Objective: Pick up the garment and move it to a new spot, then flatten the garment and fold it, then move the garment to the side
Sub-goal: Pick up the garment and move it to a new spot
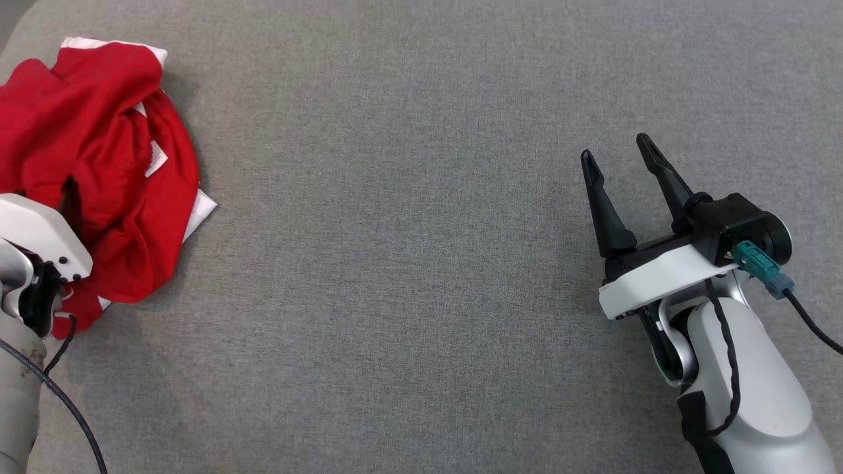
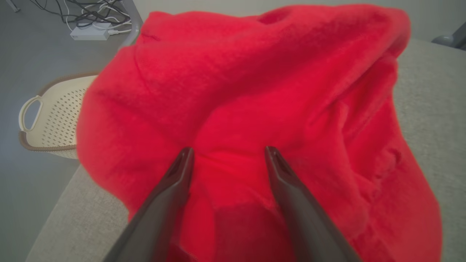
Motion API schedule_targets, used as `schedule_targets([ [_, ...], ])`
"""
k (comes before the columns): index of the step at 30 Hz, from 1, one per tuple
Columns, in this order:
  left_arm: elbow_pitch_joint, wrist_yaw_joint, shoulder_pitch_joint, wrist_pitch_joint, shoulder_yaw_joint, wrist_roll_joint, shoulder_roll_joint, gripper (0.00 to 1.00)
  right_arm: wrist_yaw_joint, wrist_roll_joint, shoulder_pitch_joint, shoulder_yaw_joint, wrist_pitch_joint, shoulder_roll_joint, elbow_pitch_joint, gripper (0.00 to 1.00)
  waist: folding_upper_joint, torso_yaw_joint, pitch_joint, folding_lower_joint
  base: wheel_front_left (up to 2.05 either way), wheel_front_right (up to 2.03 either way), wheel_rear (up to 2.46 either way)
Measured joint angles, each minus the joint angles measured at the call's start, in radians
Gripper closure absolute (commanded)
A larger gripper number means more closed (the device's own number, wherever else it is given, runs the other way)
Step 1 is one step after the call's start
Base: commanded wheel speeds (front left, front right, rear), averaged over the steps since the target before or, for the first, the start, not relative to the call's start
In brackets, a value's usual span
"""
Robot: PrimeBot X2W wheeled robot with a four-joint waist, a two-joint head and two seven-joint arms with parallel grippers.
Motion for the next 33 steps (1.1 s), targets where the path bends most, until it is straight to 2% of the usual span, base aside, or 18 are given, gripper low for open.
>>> schedule_targets([
  [1, 0.018, -0.003, -0.009, 0.011, 0.001, -0.004, 0.001, 0.24, 0.000, -0.002, -0.001, 0.001, 0.000, 0.000, 0.001, 0.00, 0.0000, -0.003, 0.006, 0.0000, 0.00, 0.00, 0.00],
  [2, 0.034, -0.005, -0.014, 0.019, -0.002, -0.004, 0.002, 0.78, 0.000, -0.002, -0.002, 0.001, 0.000, 0.000, 0.001, 0.00, 0.0000, -0.005, 0.010, 0.0000, 0.00, 0.00, 0.00],
  [3, 0.045, -0.008, -0.021, 0.018, -0.002, -0.005, 0.002, 1.00, 0.000, -0.002, -0.003, 0.002, -0.002, 0.000, 0.002, 0.00, 0.0000, -0.006, 0.014, 0.0000, 0.00, 0.00, 0.00],
  [12, 0.056, -0.003, -0.081, -0.206, 0.009, -0.002, 0.039, 1.00, 0.000, -0.002, -0.010, -0.030, -0.009, 0.000, 0.019, 0.00, 0.0000, 0.008, -0.012, 0.0000, 0.00, 0.00, 0.00],
  [18, -0.024, 0.027, -0.121, -0.271, 0.011, 0.027, 0.058, 1.00, 0.000, -0.003, 0.013, -0.057, -0.017, 0.000, 0.023, 0.00, 0.0000, 0.021, -0.065, 0.0000, 0.00, 0.00, 0.00],
  [20, -0.083, 0.041, -0.124, -0.276, 0.020, 0.035, 0.071, 1.00, 0.000, -0.002, 0.028, -0.059, -0.018, 0.001, 0.023, 0.00, 0.0000, 0.023, -0.086, 0.0000, 0.00, 0.00, 0.00],
  [24, -0.286, 0.082, -0.077, -0.279, 0.052, 0.077, 0.093, 1.00, 0.000, 0.005, 0.051, -0.064, -0.021, 0.002, 0.021, 0.00, 0.0000, 0.023, -0.130, 0.0000, 0.00, 0.00, 0.00],
  [30, -0.566, 0.144, 0.109, -0.278, 0.059, 0.115, 0.079, 1.00, 0.000, 0.008, 0.093, -0.077, -0.026, 0.003, 0.003, 0.00, 0.0000, 0.006, -0.193, 0.0000, 0.00, 0.00, 0.00],
  [33, -0.711, 0.173, 0.210, -0.243, 0.046, 0.123, 0.074, 1.00, 0.000, 0.004, 0.112, -0.082, -0.026, 0.004, -0.011, 0.00, 0.0000, -0.015, -0.217, 0.0000, 0.00, 0.00, 0.00],
])
